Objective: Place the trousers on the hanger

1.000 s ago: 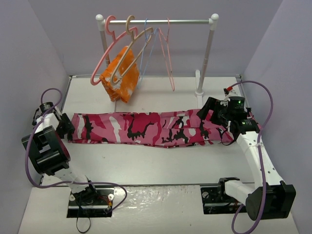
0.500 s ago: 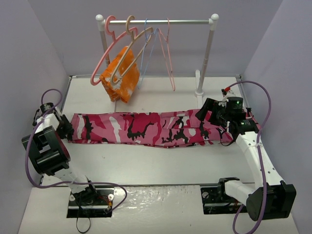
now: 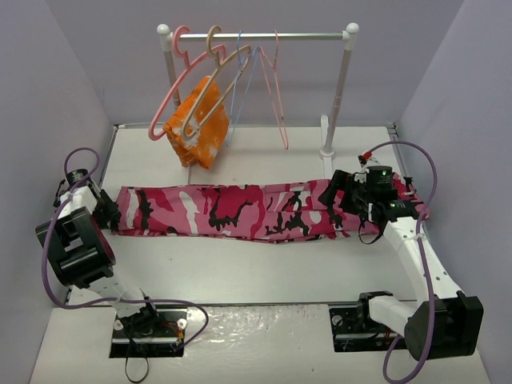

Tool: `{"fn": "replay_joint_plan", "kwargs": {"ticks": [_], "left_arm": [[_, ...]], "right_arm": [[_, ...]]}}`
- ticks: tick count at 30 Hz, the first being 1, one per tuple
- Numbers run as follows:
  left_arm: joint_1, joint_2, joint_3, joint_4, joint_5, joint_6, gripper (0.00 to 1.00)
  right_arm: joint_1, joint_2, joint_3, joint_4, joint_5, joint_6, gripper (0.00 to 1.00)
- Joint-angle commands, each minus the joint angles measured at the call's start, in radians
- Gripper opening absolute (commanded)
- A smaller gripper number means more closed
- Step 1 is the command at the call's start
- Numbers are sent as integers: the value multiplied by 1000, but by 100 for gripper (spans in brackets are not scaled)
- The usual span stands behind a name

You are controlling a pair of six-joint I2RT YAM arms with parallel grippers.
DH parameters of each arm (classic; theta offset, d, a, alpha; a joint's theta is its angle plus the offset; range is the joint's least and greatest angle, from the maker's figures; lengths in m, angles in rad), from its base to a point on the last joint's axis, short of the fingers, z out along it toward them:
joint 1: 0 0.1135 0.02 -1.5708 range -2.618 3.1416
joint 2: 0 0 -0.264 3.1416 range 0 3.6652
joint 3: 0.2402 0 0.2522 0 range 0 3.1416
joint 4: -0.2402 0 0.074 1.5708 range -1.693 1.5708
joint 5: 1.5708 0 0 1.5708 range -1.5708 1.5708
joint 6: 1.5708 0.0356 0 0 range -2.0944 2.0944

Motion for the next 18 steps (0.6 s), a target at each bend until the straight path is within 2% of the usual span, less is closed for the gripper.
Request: {"fn": "replay_joint_plan", "kwargs": {"ticks": [1,9,14,18], "left_arm": [[-9,6,76,17,-2,-61,35],[-53,-17,90,-28,-32,-79,28],[-53,1,120,-61,-29,-80,7],[-53,-56,138,-103,-53,-65,1]], "right_arm": [[26,48,29,35,-39,4,91],[33,70,38,35,-49,6,91],[32,62,34,34,-44,4,91],[32,65,40,36,-45,3,91]]}}
